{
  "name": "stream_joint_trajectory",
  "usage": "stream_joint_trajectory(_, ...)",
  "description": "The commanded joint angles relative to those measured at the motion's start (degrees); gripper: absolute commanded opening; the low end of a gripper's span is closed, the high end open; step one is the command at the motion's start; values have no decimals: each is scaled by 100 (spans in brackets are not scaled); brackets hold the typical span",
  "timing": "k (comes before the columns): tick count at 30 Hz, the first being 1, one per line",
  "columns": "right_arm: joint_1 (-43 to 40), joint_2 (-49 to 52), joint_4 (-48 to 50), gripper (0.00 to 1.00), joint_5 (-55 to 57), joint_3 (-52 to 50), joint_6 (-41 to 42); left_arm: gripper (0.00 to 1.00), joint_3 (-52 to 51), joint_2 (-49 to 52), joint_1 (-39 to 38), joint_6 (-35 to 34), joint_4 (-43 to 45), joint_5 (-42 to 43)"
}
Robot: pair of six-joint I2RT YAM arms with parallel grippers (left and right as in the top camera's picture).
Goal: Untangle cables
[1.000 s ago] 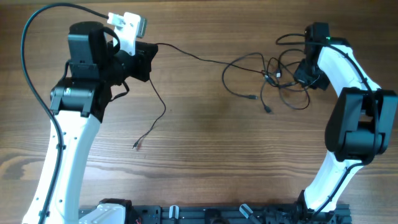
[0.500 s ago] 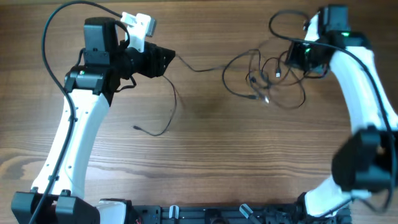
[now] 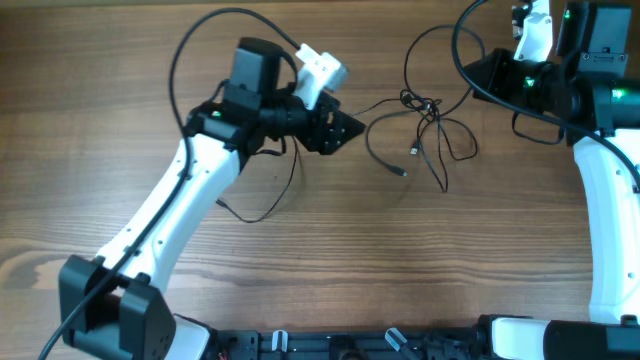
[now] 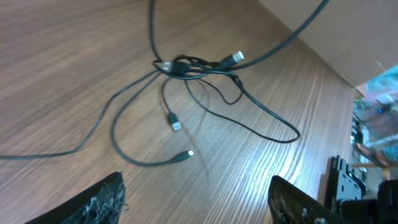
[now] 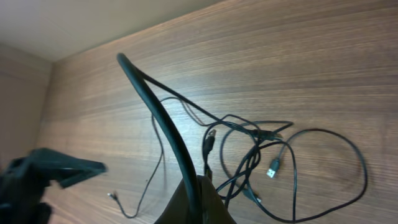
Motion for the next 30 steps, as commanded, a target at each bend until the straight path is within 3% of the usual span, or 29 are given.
stream_joint_trajectory(1,24,-149,4,4,-566,74,-127,76,114,297,-280,111,219,197)
stream_joint_trajectory(17,24,-192,-227,4,-1088,74,-138,70,116,1309,-531,105,1423,254)
stream_joint_trajectory(27,24,-203,-236,4,-717,72,-186,83,116,1355,-927,85,1486,608)
stream_joint_trajectory(30,24,-203,-229,4,-719,72,-179,76,116,1355,-927,85,1482,629)
